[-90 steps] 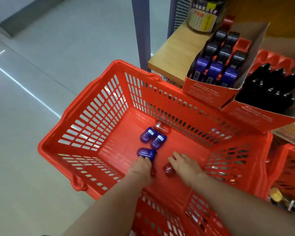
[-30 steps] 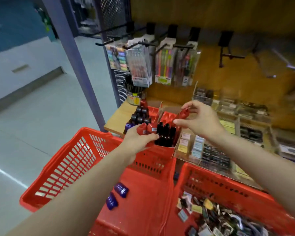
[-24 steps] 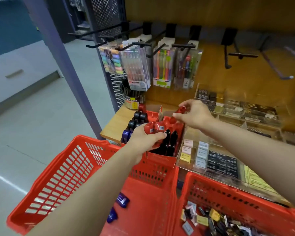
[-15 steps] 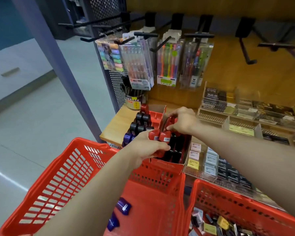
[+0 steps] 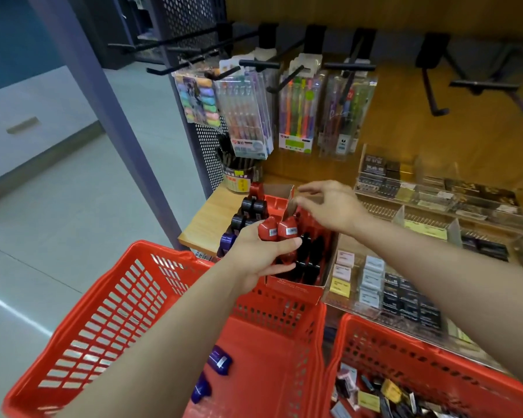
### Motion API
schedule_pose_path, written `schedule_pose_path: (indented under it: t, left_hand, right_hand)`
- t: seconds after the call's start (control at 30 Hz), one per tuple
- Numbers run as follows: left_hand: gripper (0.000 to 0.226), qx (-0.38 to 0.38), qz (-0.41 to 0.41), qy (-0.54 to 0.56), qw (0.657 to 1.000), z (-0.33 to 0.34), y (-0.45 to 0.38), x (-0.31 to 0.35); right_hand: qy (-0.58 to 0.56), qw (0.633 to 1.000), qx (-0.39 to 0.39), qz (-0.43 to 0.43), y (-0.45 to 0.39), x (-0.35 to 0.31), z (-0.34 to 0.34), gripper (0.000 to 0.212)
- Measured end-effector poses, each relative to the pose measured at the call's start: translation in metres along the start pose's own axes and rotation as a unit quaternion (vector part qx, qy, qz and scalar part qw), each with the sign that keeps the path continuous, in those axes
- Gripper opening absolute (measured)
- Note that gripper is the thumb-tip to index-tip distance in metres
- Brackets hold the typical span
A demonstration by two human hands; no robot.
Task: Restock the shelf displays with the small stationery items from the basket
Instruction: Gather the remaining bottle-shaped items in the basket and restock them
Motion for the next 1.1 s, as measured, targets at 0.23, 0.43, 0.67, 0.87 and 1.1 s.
schedule_pose_path:
  t: [0.23, 0.43, 0.67, 0.87, 1.1]
  left_hand:
    - [0.034, 0.008, 0.109, -0.082, 0.991, 0.020, 0.000, 0.030]
    - [0.015, 0.009, 0.092, -0.110, 0.990, 0.017, 0.002, 0.024]
    - [0.012, 0.010, 0.013, -0.249, 0.968, 0.009, -0.004, 0.007]
    - [0.019, -0.007, -0.029, -0.307, 0.951, 0.010, -0.009, 0.001]
    - [0.018, 0.043, 0.049, -0.304, 0.951, 0.005, 0.002, 0.022]
  right_hand:
    - [-0.034, 0.995, -0.072, -0.059, 0.045, -0.022, -0.010, 0.041]
    - [-0.042, 0.997, -0.058, -0.026, 0.032, -0.003, -0.023, 0.041]
    - [0.055, 0.996, -0.050, 0.043, 0.001, 0.026, -0.003, 0.048]
    - [0.112, 0.990, -0.060, 0.061, -0.012, 0.025, 0.020, 0.044]
    - [0.118, 0.990, -0.081, 0.004, -0.002, 0.002, -0.001, 0.043]
Point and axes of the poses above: each hand's wrist, its own y-axis away from the middle knuckle, its own z-axis out of the palm, x = y × z, the point moved 10 cm from there along -y, towards the middle knuckle, and after that the axes turned 15 degrees about -x, right-handed, at the moved point
